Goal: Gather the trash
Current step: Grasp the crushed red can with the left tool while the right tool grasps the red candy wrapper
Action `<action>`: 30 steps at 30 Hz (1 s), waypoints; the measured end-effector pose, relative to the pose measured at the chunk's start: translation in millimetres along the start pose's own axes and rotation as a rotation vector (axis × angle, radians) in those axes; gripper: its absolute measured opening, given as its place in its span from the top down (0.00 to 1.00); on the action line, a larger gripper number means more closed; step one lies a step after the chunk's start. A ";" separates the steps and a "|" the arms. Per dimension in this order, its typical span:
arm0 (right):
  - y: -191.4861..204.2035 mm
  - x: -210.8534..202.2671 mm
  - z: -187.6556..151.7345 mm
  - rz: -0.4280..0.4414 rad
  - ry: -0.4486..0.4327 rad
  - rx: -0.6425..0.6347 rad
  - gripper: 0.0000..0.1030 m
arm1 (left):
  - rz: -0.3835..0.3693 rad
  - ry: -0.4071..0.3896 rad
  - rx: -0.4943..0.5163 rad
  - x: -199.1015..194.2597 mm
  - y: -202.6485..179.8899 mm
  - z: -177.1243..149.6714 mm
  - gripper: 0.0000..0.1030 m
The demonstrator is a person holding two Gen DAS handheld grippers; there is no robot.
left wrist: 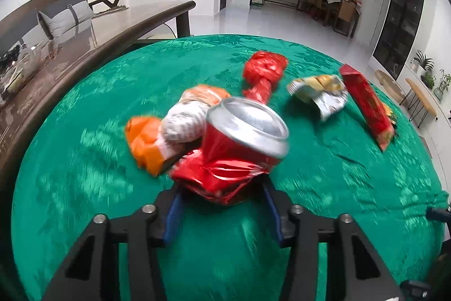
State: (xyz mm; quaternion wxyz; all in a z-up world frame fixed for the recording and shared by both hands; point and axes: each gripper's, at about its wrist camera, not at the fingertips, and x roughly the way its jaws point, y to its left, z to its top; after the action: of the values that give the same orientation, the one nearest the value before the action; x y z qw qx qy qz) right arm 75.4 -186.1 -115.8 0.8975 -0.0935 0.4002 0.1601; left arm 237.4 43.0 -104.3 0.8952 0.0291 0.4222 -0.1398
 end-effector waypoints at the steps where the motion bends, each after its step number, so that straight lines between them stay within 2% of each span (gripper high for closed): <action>1: 0.1 0.0 0.0 0.000 0.000 0.000 0.00 | -0.007 0.007 -0.007 -6.8 -2.5 -8.1 0.58; 4: 0.8 -0.1 -0.1 -0.002 -0.001 -0.001 0.00 | -0.032 0.048 -0.042 -29.4 -12.8 -34.9 0.60; 7: 1.0 0.4 0.0 -0.003 -0.003 -0.002 0.00 | -0.070 0.073 -0.002 -50.7 -31.6 -60.4 0.55; 9: 1.1 0.5 0.2 -0.003 -0.003 -0.002 0.00 | -0.091 0.081 0.019 -61.9 -39.7 -72.5 0.42; 10: 1.2 0.5 0.2 -0.003 -0.002 -0.002 0.00 | -0.087 0.071 0.011 -65.1 -39.8 -74.3 0.32; 11: 1.2 0.5 0.1 -0.003 -0.002 -0.001 0.00 | -0.078 0.055 0.001 -66.9 -39.2 -73.8 0.27; 14: 0.8 0.3 -0.2 -0.003 -0.002 -0.001 0.00 | -0.013 -0.005 -0.056 -70.9 -27.2 -62.2 0.26; 17: 0.7 0.2 -0.2 -0.003 -0.002 -0.002 0.00 | -0.033 -0.046 -0.124 -68.9 -14.1 -39.9 0.26; 19: 0.7 0.3 -0.1 -0.003 -0.002 -0.002 0.00 | -0.022 -0.045 -0.119 -61.7 -13.2 -24.1 0.23; 21: 0.6 0.1 -0.4 -0.003 -0.002 -0.002 0.00 | 0.001 -0.008 -0.087 -44.5 -17.3 -7.2 0.23; 25: 0.5 0.0 -0.5 -0.003 -0.002 -0.001 0.00 | 0.053 0.016 -0.035 -28.3 -19.1 1.8 0.23; 26: 0.4 0.2 -0.4 0.000 -0.003 0.001 0.00 | 0.046 0.007 -0.032 -27.7 -19.4 1.3 0.25; 28: 0.6 -0.2 -0.6 0.003 -0.004 0.004 0.00 | 0.020 -0.015 -0.038 -29.4 -16.3 1.3 0.38; 30: 0.5 -0.6 -1.1 0.007 -0.006 0.006 0.00 | 0.001 -0.032 -0.047 -33.5 -13.5 -3.1 0.38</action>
State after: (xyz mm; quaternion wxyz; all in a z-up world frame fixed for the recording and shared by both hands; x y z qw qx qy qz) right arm 74.1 -186.1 -116.1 0.8984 -0.0889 0.3985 0.1620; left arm 211.1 38.1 -79.8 0.9023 0.0060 0.4112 -0.1295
